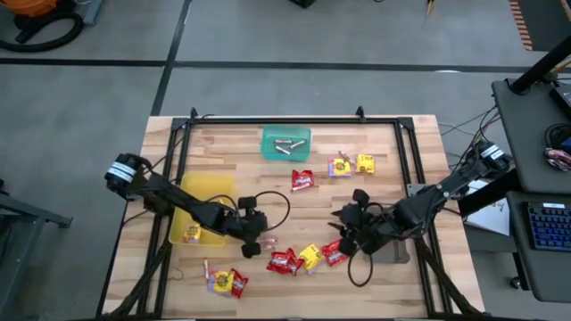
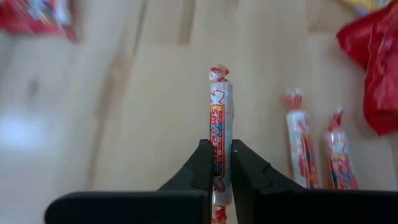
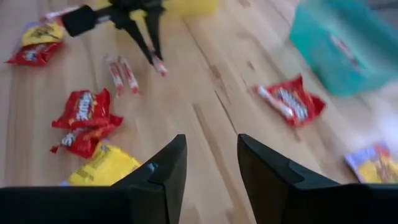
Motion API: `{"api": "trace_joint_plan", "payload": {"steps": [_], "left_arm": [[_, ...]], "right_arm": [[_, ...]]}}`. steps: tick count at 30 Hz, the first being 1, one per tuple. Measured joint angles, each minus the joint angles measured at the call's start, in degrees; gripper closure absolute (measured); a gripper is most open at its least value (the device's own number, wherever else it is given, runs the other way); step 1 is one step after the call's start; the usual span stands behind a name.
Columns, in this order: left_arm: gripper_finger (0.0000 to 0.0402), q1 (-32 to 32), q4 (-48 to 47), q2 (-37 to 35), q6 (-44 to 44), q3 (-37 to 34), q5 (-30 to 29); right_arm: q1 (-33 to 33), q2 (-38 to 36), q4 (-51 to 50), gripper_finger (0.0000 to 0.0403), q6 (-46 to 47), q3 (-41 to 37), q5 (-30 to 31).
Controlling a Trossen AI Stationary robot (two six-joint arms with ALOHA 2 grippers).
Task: Sort candy
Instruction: Put the white candy into the green bin
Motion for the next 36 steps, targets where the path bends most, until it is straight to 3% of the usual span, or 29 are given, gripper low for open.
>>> {"api": "trace_joint_plan", "payload": {"steps": [7,13,19,36], "left_arm": [[0.04,0.25,7.58,-3.94,7.52,0.02,-5.52],[0.0401,0.21,22.79,-5.7,16.54,0.11,-5.38],[0.0401,0.21,28.5,-5.2,18.19,0.11,-5.3],[0.04,0.19,35.18,-4.76,19.26,0.11,-5.25]], "right_arm": [[-1.18,4.89,12.92,0.0262,-11.45,-0.25,0.59],[-3.13,8.97,25.71,0.0261,-21.11,-0.27,0.51],[-4.36,11.04,35.77,0.0257,-28.43,-0.27,-0.29],[-9.03,11.06,38.81,0.0293,-28.87,-0.27,-8.36]]}}
